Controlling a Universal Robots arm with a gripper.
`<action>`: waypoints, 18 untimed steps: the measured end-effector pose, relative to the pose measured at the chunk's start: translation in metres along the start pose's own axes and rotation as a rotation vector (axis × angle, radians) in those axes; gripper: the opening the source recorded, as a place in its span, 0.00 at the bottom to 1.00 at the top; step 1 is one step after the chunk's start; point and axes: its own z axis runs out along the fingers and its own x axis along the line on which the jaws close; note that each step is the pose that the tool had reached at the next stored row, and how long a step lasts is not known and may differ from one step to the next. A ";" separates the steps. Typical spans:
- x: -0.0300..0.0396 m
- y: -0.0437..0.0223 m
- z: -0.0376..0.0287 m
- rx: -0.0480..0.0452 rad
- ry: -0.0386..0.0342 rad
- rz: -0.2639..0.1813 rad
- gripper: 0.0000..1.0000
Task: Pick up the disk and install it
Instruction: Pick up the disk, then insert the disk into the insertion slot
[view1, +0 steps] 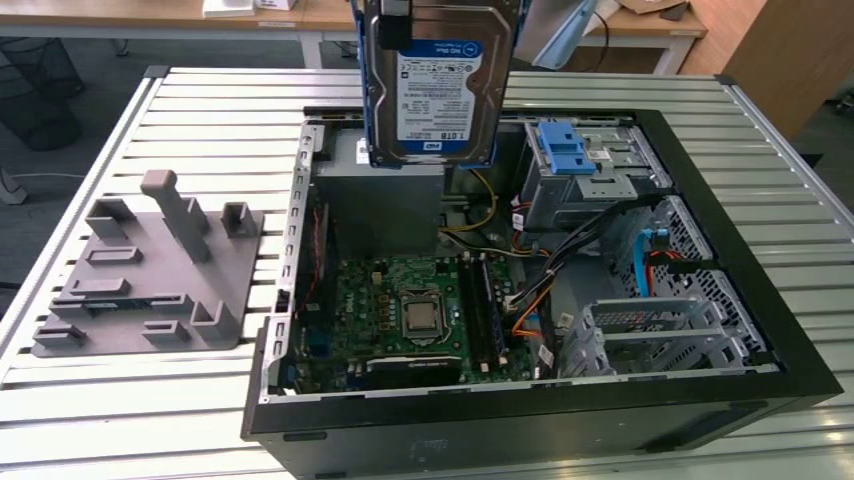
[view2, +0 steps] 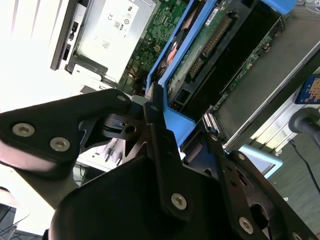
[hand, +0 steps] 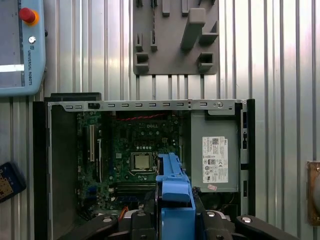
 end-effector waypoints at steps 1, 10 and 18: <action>0.0000 0.0000 0.0000 0.0000 0.0000 0.000 0.36; 0.0000 -0.0003 0.0000 0.0000 0.0000 0.000 0.36; 0.0073 -0.0005 0.0001 0.0000 0.0000 0.000 0.36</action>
